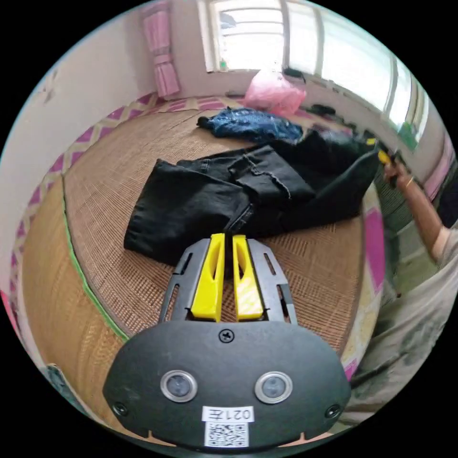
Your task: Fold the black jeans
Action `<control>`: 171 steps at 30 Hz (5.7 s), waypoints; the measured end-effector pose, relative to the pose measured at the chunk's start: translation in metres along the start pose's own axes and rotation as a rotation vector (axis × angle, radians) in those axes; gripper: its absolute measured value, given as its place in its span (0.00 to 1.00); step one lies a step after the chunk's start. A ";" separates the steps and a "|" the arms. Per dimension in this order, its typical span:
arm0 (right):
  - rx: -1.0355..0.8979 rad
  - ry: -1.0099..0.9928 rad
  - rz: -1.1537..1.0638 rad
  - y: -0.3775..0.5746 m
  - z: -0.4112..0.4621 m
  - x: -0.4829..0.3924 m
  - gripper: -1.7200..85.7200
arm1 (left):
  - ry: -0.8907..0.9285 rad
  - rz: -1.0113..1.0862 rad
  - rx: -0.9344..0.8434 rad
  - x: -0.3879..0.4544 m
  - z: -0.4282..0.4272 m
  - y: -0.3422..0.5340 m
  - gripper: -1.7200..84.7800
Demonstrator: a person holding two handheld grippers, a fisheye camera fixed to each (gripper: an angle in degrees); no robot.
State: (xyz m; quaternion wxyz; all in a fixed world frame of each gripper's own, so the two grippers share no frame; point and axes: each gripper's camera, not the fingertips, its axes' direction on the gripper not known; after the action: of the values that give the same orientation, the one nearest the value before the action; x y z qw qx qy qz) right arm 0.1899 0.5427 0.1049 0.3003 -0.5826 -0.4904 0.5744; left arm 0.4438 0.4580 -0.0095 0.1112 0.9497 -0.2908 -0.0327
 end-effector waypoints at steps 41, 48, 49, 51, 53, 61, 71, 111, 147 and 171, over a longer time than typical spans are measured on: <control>-0.497 0.070 -0.079 0.010 0.311 -0.100 0.08 | 0.313 -1.189 0.447 -0.292 -0.306 0.568 0.03; -0.308 0.064 -0.187 0.016 0.225 -0.141 0.09 | 0.152 -0.953 0.591 -0.256 -0.362 0.576 0.07; -0.349 0.082 -0.328 0.025 0.233 -0.179 0.08 | 0.134 -0.848 0.535 -0.245 -0.362 0.548 0.08; -0.493 0.066 -0.516 0.055 0.270 -0.238 0.08 | 0.139 -0.708 0.438 -0.225 -0.348 0.499 0.09; -0.715 -0.043 -0.665 0.122 0.338 -0.304 0.09 | 0.186 -0.558 0.379 -0.196 -0.316 0.441 0.09; -1.151 -0.044 -0.860 0.359 0.500 -0.394 0.13 | 0.252 -0.401 0.273 -0.122 -0.218 0.363 0.10; -0.892 0.049 -1.227 0.457 0.419 -0.458 0.16 | 0.070 -0.342 0.106 -0.043 -0.123 0.253 0.15; -0.787 0.099 -0.892 0.353 0.309 -0.388 0.11 | -0.174 -0.991 0.220 -0.212 -0.339 0.528 0.01; -1.115 -0.101 -1.751 0.250 0.470 -0.520 0.01 | -0.266 -0.173 0.136 -0.184 -0.250 0.311 0.01; -0.830 0.102 -1.756 0.287 0.283 -0.520 0.01 | -0.357 -0.036 -0.078 -0.159 -0.269 0.341 0.02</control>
State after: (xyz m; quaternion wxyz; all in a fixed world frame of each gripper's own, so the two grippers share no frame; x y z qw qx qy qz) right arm 0.0557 -0.0910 -0.0074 0.4135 -0.0929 -0.9004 -0.0985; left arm 0.1605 0.3243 0.3305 0.0942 0.9289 -0.2873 -0.2141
